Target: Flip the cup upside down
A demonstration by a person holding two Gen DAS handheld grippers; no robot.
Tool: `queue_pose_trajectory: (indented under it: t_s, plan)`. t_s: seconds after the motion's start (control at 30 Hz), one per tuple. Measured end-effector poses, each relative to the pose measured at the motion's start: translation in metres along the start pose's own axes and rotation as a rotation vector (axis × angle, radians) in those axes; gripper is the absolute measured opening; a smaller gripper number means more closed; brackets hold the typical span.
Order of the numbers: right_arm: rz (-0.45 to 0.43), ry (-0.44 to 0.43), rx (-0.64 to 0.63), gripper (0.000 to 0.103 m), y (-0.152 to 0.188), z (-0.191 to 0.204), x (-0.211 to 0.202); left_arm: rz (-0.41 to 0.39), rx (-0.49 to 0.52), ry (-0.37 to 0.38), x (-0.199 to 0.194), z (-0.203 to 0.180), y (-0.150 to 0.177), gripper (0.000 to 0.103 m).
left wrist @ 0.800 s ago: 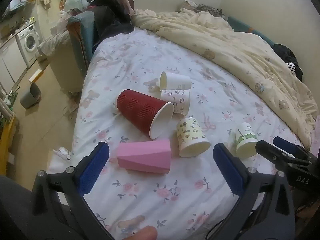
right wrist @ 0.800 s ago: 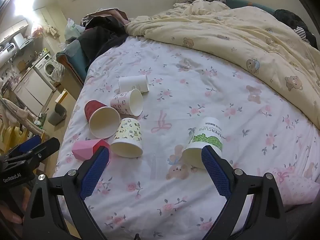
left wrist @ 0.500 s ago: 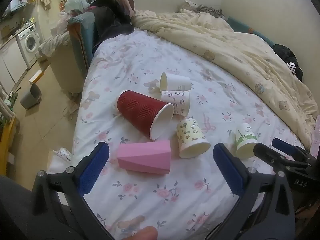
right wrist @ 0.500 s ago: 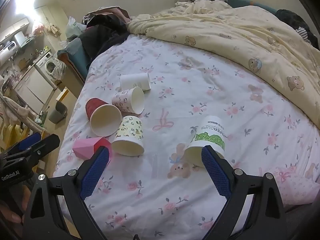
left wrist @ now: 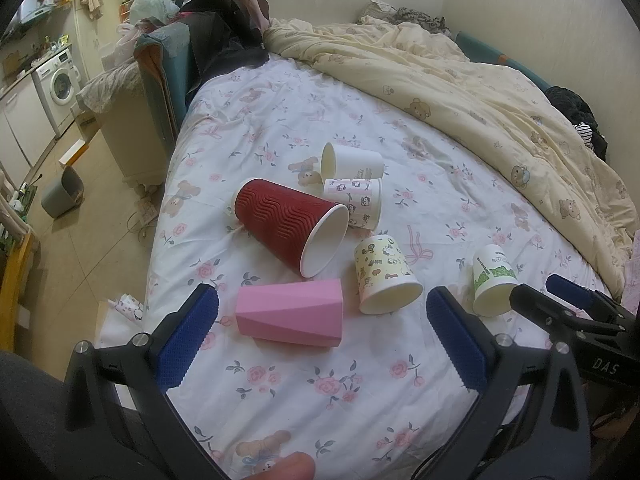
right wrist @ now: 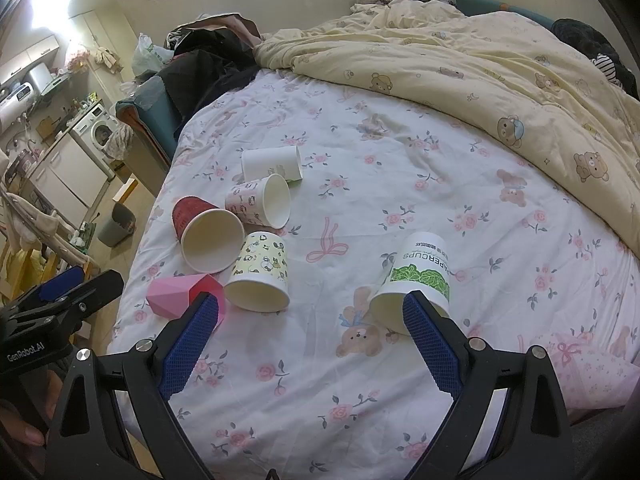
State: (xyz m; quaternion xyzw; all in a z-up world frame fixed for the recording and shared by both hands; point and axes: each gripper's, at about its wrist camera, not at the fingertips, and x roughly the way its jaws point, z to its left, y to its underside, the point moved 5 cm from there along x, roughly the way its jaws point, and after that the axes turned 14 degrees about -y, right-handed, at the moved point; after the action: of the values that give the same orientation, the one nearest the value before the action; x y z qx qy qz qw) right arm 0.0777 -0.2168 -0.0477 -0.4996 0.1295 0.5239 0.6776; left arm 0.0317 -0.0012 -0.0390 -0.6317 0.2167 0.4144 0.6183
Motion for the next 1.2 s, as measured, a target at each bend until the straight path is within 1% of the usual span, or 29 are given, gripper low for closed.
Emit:
queue_pose_trajectory:
  t_s: [1.2]
  plan:
    - [-0.004,0.001,-0.003,0.096,0.0001,-0.0003,0.0001,-0.014,-0.004,0.004,-0.0035,-0.0027,0.0008,0.103]
